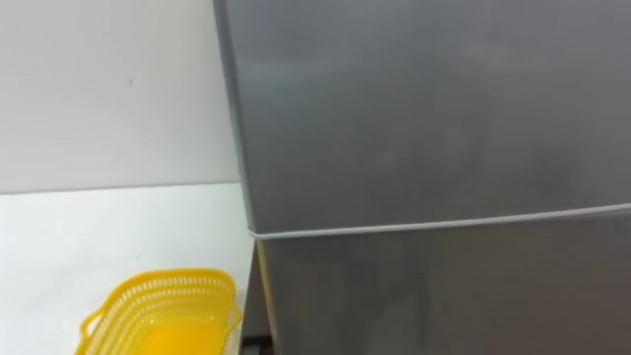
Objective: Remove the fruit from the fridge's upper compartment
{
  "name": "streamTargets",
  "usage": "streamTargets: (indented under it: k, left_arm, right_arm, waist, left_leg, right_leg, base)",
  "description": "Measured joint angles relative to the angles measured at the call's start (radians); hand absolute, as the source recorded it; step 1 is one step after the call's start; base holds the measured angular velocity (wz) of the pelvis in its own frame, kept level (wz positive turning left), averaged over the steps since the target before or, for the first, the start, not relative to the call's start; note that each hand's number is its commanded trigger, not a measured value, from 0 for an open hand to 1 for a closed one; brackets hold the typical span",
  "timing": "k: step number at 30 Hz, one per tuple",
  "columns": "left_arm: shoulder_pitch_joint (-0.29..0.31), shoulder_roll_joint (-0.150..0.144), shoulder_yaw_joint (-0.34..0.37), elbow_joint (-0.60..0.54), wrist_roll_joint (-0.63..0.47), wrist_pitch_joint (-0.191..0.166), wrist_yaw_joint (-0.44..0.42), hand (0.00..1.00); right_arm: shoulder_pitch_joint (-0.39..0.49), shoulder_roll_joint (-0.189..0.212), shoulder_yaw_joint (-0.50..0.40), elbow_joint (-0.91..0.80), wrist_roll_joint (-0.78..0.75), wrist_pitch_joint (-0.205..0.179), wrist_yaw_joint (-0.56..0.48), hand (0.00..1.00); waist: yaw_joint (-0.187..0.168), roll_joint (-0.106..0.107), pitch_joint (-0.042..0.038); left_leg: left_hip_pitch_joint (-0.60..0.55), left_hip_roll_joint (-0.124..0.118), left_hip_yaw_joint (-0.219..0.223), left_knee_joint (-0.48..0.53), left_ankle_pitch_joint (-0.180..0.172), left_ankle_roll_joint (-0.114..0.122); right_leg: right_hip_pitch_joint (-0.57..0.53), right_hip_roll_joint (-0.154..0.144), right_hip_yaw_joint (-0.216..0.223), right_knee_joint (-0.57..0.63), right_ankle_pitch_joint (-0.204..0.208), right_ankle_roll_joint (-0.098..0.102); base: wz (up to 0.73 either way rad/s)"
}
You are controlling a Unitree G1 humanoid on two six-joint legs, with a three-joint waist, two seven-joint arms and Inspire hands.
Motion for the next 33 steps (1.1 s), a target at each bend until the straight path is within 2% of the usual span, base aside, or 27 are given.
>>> streamTargets:
  k: [1,4,5,8,11,14,16,19,23,29,33]
  left_arm:
    - [-0.025,0.001,-0.021,-0.001,-0.012,0.014,-0.055,0.0]
    - [-0.072,0.011,-0.074,-0.003,-0.039,0.035,-0.182,0.0]
    - [-0.077,0.013,-0.085,-0.007,-0.052,0.038,-0.206,0.0]
    - [-0.087,0.017,-0.145,-0.037,-0.128,0.065,-0.359,0.0]
    - [-0.089,0.026,-0.16,-0.037,-0.146,0.096,-0.45,0.0]
    - [-0.093,0.06,-0.16,-0.037,-0.173,0.135,-0.541,0.0]
    - [-0.103,0.104,-0.16,-0.037,-0.191,0.174,-0.608,0.0]
    - [-0.128,0.129,-0.158,-0.037,-0.194,0.201,-0.673,0.0]
    - [-0.133,0.142,-0.158,-0.038,-0.194,0.231,-0.745,0.0]
    - [-0.133,0.143,-0.158,-0.039,-0.232,0.235,-0.8,0.0]
    - [-0.133,0.143,-0.158,-0.039,-0.253,0.235,-0.829,0.0]
  right_arm:
    - [-0.005,-0.004,-0.001,0.0,-0.006,-0.001,0.0,0.0]
    - [-0.009,-0.009,0.003,-0.002,-0.006,-0.005,0.006,0.0]
    - [-0.009,-0.009,0.003,-0.005,-0.006,-0.005,0.008,0.0]
    - [-0.01,-0.022,0.002,0.003,-0.007,-0.005,0.019,0.0]
    - [-0.013,-0.028,0.002,0.016,-0.011,-0.004,0.02,0.0]
    - [-0.011,-0.035,0.001,0.017,-0.033,0.011,0.021,0.0]
    - [-0.001,-0.043,0.001,0.014,-0.073,0.04,0.023,0.0]
    - [0.028,-0.044,0.002,0.007,-0.124,0.072,0.031,0.0]
    - [0.049,-0.044,0.002,-0.002,-0.194,0.099,0.032,0.0]
    - [0.053,-0.044,0.002,-0.006,-0.222,0.124,0.033,0.0]
    - [0.052,-0.045,0.002,-0.01,-0.223,0.126,0.028,0.0]
  waist:
    - [-0.006,0.006,0.0038]
    - [-0.018,0.014,0.0021]
    - [-0.022,0.015,0.0009]
    - [-0.034,0.022,-0.0047]
    - [-0.036,0.022,-0.0051]
    - [-0.048,0.022,-0.0065]
    - [-0.046,0.024,-0.0077]
    - [-0.04,0.027,-0.0097]
    - [-0.035,0.033,-0.0143]
    - [-0.037,0.037,-0.0166]
    - [-0.034,0.032,-0.0135]
  left_leg:
    - [-0.002,0.0,0.004,0.0,0.0,0.0]
    - [-0.007,0.001,0.01,-0.002,0.0,0.0]
    - [-0.009,0.001,0.009,-0.002,0.0,0.0]
    - [-0.014,0.001,0.011,0.001,0.001,0.0]
    - [-0.002,0.001,0.011,-0.004,0.001,0.0]
    - [0.001,0.001,0.011,-0.011,0.001,0.0]
    - [0.001,0.001,0.011,-0.011,0.001,0.0]
    - [0.001,0.001,0.018,-0.011,0.001,0.0]
    - [0.011,0.003,0.036,-0.011,0.001,0.0]
    - [0.023,0.003,0.041,-0.012,0.001,0.0]
    - [0.035,0.005,0.042,-0.011,0.001,0.0]
  right_leg:
    - [-0.002,0.0,0.001,0.0,0.0,0.0]
    - [-0.01,0.002,0.002,0.0,0.0,0.0]
    - [-0.012,0.002,0.002,0.0,0.0,0.0]
    - [-0.025,0.002,0.02,0.001,0.0,0.0]
    - [-0.022,0.002,0.029,0.001,0.0,0.0]
    - [-0.022,0.002,0.033,0.001,0.0,0.0]
    - [-0.023,0.003,0.038,0.001,0.0,0.0]
    - [-0.022,0.002,0.041,0.001,0.0,0.0]
    - [-0.019,0.001,0.056,0.004,-0.001,0.001]
    - [-0.015,0.002,0.066,0.008,-0.003,0.0]
    - [-0.017,-0.001,0.071,0.019,-0.015,0.0]
  base:
    - [0.0]
    - [-0.05]
    - [0.0]
    - [-0.1]
    - [-0.16]
    - [0.0]
    - [-0.02]
    - [0.0]
    - [-0.09]
    - [-0.04]
    - [0.0]
